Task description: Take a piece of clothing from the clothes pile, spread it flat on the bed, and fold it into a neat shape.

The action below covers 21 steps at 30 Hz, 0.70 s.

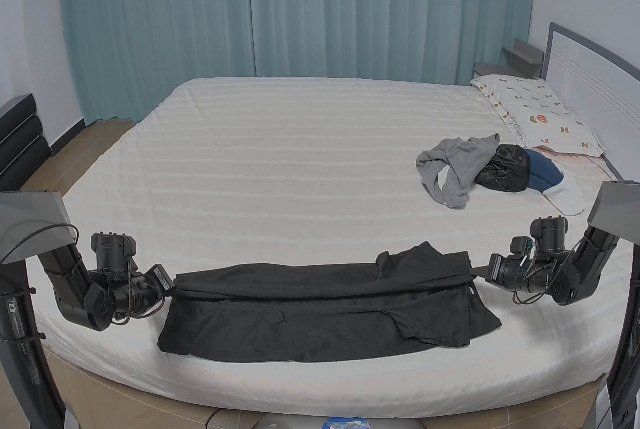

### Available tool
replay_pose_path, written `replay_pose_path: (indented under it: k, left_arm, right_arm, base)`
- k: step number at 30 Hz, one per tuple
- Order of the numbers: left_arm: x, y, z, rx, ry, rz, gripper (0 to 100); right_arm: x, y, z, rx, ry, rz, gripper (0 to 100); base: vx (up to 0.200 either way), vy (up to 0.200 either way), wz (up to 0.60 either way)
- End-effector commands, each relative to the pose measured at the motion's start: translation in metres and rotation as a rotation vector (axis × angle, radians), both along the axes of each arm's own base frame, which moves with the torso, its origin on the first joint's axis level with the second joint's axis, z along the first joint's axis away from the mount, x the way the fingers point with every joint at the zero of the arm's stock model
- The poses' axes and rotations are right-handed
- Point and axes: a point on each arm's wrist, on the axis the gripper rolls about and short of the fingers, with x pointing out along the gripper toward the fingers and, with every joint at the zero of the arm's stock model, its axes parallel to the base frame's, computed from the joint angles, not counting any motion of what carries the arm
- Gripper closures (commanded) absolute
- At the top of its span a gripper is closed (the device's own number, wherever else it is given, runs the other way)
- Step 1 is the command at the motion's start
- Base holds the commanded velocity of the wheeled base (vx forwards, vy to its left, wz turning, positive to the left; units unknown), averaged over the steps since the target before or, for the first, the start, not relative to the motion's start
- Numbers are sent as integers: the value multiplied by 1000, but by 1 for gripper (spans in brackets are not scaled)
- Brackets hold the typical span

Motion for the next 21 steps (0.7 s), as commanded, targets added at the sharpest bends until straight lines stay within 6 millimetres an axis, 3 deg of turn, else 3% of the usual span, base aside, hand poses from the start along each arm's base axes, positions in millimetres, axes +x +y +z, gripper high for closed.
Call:
replay_pose_path:
  k: [1,9,10,12,13,15,21]
  left_arm:
    - [-10,-1,-6,-3,35,-4,100]
    - [-11,-1,-14,-4,64,-4,100]
    - [-11,-1,-14,-4,66,-6,0]
    - [-10,-1,-14,-5,63,-7,0]
    - [-10,-1,-13,-5,58,-5,0]
    - [-10,-1,-11,-6,52,-2,0]
    - [-4,3,4,-13,-9,13,0]
  right_arm:
    - [-11,0,-17,3,52,3,100]
    - [-12,0,-30,10,59,0,100]
    - [-12,0,-30,11,57,-1,100]
    - [-11,0,-29,13,51,0,100]
    - [-9,0,-25,18,37,-4,0]
    - [-7,0,-20,38,30,-18,0]
    - [10,-5,20,130,-63,-92,0]
  base:
    - [0,0,0]
    - [0,0,0]
    - [0,0,0]
    - [0,0,0]
    - [0,0,0]
    - [0,0,0]
    - [0,0,0]
